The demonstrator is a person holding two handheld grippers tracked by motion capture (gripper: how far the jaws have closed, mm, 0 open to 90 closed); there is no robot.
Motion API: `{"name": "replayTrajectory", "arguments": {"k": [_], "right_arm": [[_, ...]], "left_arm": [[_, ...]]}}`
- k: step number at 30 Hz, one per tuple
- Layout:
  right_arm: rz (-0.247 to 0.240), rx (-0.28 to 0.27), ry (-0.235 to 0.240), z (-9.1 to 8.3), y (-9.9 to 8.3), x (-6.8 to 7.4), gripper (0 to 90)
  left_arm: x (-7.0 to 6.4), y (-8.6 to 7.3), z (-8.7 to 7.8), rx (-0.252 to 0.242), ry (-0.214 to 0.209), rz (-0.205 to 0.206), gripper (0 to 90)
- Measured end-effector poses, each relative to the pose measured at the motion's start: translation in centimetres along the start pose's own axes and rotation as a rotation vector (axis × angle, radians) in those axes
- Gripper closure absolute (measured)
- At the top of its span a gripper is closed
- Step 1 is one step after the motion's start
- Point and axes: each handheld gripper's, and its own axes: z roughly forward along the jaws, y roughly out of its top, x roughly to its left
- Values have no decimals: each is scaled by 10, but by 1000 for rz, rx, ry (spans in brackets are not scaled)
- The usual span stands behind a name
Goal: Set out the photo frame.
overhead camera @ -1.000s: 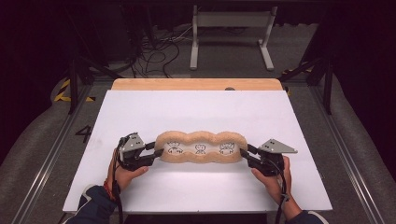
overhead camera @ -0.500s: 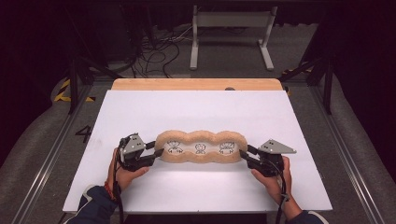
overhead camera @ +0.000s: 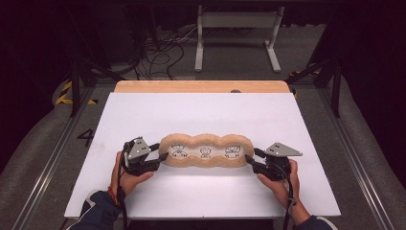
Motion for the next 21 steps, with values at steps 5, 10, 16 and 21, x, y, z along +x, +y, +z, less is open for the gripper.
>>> {"name": "replayTrajectory", "arguments": {"k": [5, 10, 16, 21], "right_arm": [[0, 1, -3, 1, 0, -1, 514], [-1, 0, -3, 0, 0, -2, 495], [-2, 0, -7, -2, 1, -3, 410], [-19, 5, 14, -3, 2, -3, 366]], "left_arm": [[1, 0, 1, 0, 3, -1, 497], [0, 0, 0, 6, 10, 6, 447], [-3, -1, 0, 42, 20, 35, 322], [-6, -1, -1, 51, 17, 38, 272]]}}
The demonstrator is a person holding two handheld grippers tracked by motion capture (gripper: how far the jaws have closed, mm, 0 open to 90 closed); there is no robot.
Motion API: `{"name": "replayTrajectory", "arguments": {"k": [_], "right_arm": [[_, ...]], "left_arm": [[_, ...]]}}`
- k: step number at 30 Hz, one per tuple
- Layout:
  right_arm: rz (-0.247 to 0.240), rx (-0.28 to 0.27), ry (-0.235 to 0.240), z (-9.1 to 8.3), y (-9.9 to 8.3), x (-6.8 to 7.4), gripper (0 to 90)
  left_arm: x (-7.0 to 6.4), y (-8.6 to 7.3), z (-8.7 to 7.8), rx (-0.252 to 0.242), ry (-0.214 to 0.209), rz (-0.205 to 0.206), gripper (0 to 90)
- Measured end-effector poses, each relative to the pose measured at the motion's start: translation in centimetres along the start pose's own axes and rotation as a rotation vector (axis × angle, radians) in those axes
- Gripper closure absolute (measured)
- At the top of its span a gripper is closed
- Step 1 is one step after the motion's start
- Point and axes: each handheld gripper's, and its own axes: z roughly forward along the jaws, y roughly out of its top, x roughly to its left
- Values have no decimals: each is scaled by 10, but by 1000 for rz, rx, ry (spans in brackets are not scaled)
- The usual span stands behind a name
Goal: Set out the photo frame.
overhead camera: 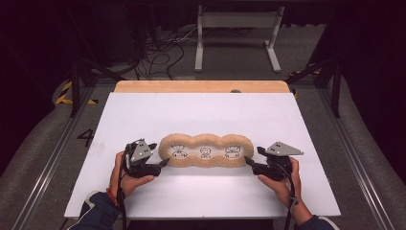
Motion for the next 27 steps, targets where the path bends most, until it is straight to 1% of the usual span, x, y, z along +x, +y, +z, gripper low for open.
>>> {"name": "replayTrajectory", "arguments": {"k": [2, 5, 7, 8, 10, 11, 13, 15, 17, 18, 19, 21, 23, 24, 27], "right_arm": [[-5, 3, -2, -1, 1, 0, 342], [-15, 7, 4, -1, 1, 0, 299], [-32, 17, -3, -1, 1, 0, 272], [-32, 17, -3, -1, 1, 0, 272], [-38, 21, -5, -2, 1, 0, 229], [-36, 18, -1, -2, 1, 0, 206], [-28, 7, 11, -3, 2, 0, 169], [-30, 3, 24, -3, 2, 0, 148], [-38, 5, 25, -3, 1, 0, 125], [-38, 6, 27, -3, 1, 0, 116], [-40, 4, 26, -3, 0, 0, 109], [-42, -5, 29, -5, -1, 0, 93], [-41, -11, 31, -6, -2, 0, 92], [-43, -12, 27, -7, -3, 0, 90], [-57, -1, 24, -9, -4, -1, 90]], "left_arm": [[0, 0, -1, 0, -1, 4, 257], [-1, -2, -3, 2, -18, 3, 235], [-1, -4, -6, 0, -25, 3, 221], [-1, -4, -6, 0, -25, 3, 204], [-1, -5, -8, -4, -38, 1, 199], [0, -6, -8, -5, -44, 7, 188], [0, -7, -9, -14, -54, 4, 167], [-1, -7, -9, -21, -64, 4, 149], [-2, -6, -9, -14, -68, 15, 125], [-3, -7, -8, -11, -70, 18, 114], [-4, -8, -8, -13, -82, 12, 109], [-4, -10, -10, -8, -92, 27, 83], [-5, -11, -11, -8, -96, 19, 75], [-4, -13, -13, -10, -97, 23, 63], [-3, -14, -16, -5, -91, 25, 62]]}}
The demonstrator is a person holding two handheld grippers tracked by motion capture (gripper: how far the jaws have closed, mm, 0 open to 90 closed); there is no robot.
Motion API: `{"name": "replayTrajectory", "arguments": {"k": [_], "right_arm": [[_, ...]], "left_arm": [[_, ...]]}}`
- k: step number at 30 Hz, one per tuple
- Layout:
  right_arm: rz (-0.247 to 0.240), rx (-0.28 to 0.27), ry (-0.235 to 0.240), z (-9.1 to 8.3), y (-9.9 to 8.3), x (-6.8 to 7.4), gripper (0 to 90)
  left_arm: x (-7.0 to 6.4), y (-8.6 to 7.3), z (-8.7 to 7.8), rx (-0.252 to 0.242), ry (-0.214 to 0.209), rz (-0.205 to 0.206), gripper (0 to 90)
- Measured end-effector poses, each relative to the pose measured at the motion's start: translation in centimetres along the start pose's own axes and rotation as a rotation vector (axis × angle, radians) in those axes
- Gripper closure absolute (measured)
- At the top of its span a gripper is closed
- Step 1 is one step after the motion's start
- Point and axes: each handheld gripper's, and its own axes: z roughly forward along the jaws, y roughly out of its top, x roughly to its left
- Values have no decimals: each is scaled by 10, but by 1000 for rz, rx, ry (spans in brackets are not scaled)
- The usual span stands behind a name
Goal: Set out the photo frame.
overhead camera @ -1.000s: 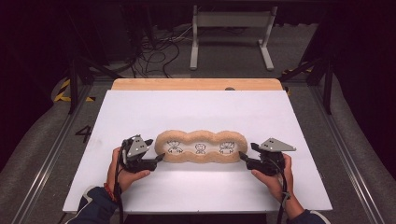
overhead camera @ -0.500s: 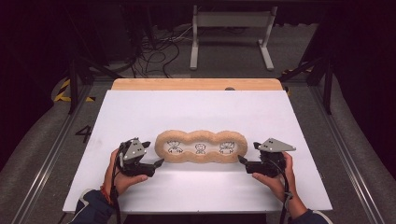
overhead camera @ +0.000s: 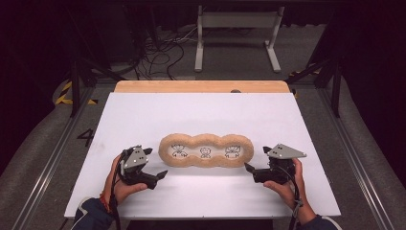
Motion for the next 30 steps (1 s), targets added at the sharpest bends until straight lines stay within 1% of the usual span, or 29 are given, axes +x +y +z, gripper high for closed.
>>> {"name": "replayTrajectory", "arguments": {"k": [2, 4, 7, 11, 13, 14, 16, 19, 20, 22, 26, 28, 30], "right_arm": [[-21, 13, -4, -1, -1, 0, 90], [-48, 26, -9, -2, -1, 1, 90], [-69, 37, -22, -5, -3, 2, 90], [-80, 41, -35, -9, -5, 1, 91], [-92, 57, -47, -12, -8, 0, 92], [-92, 57, -47, -12, -8, 0, 92], [-107, 68, -57, -13, -11, 0, 94], [-112, 74, -65, -16, -15, -1, 98], [-117, 79, -78, -18, -16, -2, 101], [-116, 81, -90, -20, -19, -2, 109], [-121, 75, -109, -23, -24, -4, 117], [-118, 74, -117, -24, -25, -4, 117], [-107, 67, -126, -27, -27, -7, 118]], "left_arm": [[1, -2, -3, 6, 14, 2, 62], [1, -3, -5, 4, 18, 3, 62], [2, -6, -9, 2, 21, 4, 63], [1, -10, -13, 6, 20, 17, 63], [1, -14, -15, 16, 21, 26, 62], [1, -15, -16, 21, 23, 28, 62], [1, -19, -19, 26, 31, 25, 62], [3, -25, -25, 23, 33, 21, 62], [3, -26, -26, 23, 34, 20, 62], [4, -29, -28, 27, 38, 19, 62], [5, -34, -32, 30, 41, 24, 62], [6, -35, -33, 30, 40, 29, 62], [6, -38, -35, 31, 42, 23, 62]]}}
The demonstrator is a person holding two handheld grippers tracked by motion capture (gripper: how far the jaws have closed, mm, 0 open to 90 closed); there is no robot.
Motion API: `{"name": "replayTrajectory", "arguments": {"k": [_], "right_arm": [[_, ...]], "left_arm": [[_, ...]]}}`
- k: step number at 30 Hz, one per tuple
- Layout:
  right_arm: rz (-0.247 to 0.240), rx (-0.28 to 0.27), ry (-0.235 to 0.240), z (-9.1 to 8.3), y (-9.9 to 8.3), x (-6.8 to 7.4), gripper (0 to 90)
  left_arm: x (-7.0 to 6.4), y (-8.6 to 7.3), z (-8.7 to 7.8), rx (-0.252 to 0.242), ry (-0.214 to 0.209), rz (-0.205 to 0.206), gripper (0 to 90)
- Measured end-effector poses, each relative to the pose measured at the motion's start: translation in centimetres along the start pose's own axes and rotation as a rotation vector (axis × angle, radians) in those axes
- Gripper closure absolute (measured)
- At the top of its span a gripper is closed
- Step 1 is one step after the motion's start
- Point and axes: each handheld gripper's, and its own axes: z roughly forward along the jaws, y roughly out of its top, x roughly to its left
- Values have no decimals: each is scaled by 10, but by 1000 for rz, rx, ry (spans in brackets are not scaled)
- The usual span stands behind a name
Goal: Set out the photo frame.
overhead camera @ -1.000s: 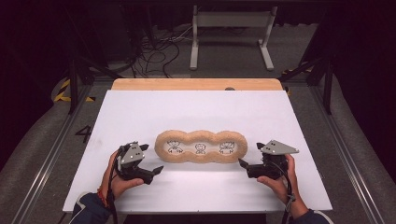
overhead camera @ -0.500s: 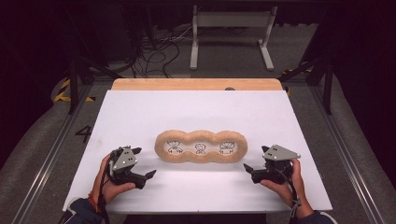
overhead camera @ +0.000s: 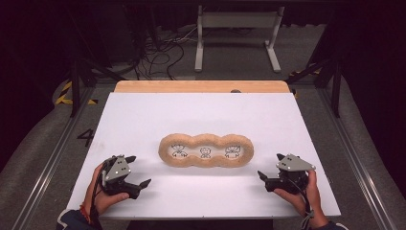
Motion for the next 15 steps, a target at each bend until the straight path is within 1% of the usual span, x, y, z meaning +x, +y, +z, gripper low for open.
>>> {"name": "replayTrajectory", "arguments": {"k": [5, 11, 13, 15], "right_arm": [[18, -1, -14, -5, -8, -4, 119], [39, -6, -22, -12, -17, -9, 119], [43, -6, -38, -14, -21, -11, 119], [49, -9, -41, -16, -23, -12, 119]], "left_arm": [[3, -6, -6, -8, 3, -14, 61], [6, -12, -14, -26, 20, -37, 61], [7, -14, -17, -31, 22, -45, 61], [9, -17, -19, -32, 29, -47, 60]]}}
